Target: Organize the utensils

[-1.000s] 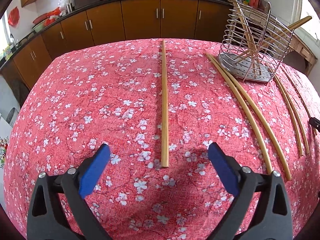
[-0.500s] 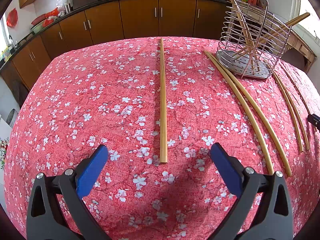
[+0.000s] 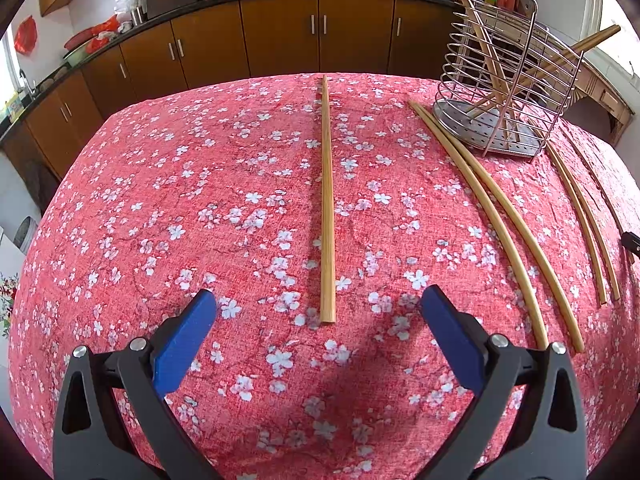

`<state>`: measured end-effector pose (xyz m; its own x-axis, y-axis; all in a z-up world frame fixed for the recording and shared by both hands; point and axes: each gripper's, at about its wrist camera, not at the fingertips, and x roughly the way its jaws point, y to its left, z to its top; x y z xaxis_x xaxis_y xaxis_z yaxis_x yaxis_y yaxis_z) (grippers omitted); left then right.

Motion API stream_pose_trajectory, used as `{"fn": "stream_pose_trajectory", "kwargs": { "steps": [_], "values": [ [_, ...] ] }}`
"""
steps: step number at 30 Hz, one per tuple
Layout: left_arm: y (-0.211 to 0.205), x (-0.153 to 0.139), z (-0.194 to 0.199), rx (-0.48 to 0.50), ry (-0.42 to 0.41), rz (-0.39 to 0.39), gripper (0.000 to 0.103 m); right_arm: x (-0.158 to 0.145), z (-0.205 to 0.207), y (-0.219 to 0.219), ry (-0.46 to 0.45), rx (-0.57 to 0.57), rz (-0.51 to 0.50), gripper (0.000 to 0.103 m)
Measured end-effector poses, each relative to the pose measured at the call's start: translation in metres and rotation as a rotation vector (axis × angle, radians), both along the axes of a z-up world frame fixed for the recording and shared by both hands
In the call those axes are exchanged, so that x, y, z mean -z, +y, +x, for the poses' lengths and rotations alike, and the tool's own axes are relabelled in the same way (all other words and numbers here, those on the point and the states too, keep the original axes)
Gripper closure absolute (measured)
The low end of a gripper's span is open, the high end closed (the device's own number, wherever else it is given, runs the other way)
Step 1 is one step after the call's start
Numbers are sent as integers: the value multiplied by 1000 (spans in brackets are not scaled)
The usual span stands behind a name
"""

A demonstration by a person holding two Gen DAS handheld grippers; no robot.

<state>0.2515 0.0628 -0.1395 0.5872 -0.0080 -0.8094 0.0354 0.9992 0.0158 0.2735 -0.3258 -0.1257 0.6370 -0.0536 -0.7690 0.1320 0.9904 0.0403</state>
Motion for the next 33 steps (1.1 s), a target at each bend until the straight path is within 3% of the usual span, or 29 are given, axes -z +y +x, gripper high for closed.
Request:
{"fn": "stream_pose_trajectory", "kwargs": {
  "steps": [10, 12, 16, 21, 24, 33],
  "values": [
    [-1, -3, -5, 21, -8, -19, 4, -2, 2, 15, 6, -37, -45, 91],
    [-4, -6, -9, 26, -21, 0, 22, -2, 2, 15, 6, -38, -47, 93],
    [-7, -10, -16, 39, -40, -1, 37, -3, 0, 17, 6, -40, -51, 94],
    [-12, -15, -28, 50, -49, 4, 78, -4, -1, 17, 5, -41, -54, 95],
    [-12, -17, -31, 44, -49, -8, 96, -4, -2, 17, 3, -41, -56, 95],
    [6, -33, -46, 41, -96, -89, 96, -34, -35, 12, -121, -53, -75, 95]
  ]
}}
